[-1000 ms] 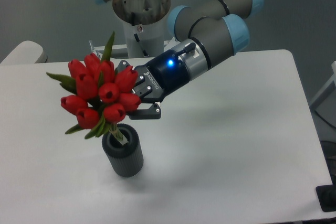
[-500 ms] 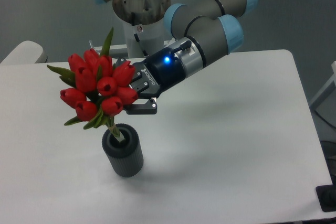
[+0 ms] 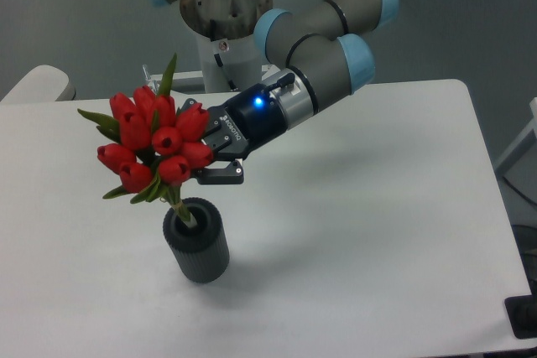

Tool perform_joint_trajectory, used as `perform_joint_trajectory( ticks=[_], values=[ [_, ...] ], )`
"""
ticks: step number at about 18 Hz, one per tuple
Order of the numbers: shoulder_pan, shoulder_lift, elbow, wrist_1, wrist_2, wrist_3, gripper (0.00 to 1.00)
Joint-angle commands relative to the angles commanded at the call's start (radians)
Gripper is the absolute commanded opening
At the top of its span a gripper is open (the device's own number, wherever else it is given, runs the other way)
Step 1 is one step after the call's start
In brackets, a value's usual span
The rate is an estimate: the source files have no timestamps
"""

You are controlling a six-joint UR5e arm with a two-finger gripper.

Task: Insert the flowers into the vase
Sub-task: 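Lower the tulip stems down into the grey vase opening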

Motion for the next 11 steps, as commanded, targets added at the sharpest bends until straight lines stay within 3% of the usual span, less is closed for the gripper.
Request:
perform_joint_trajectory(
  ticks=[11],
  values=[
    [0.025,-0.084,-0.047,0.0,0.0,0.141,0.25]
  ],
)
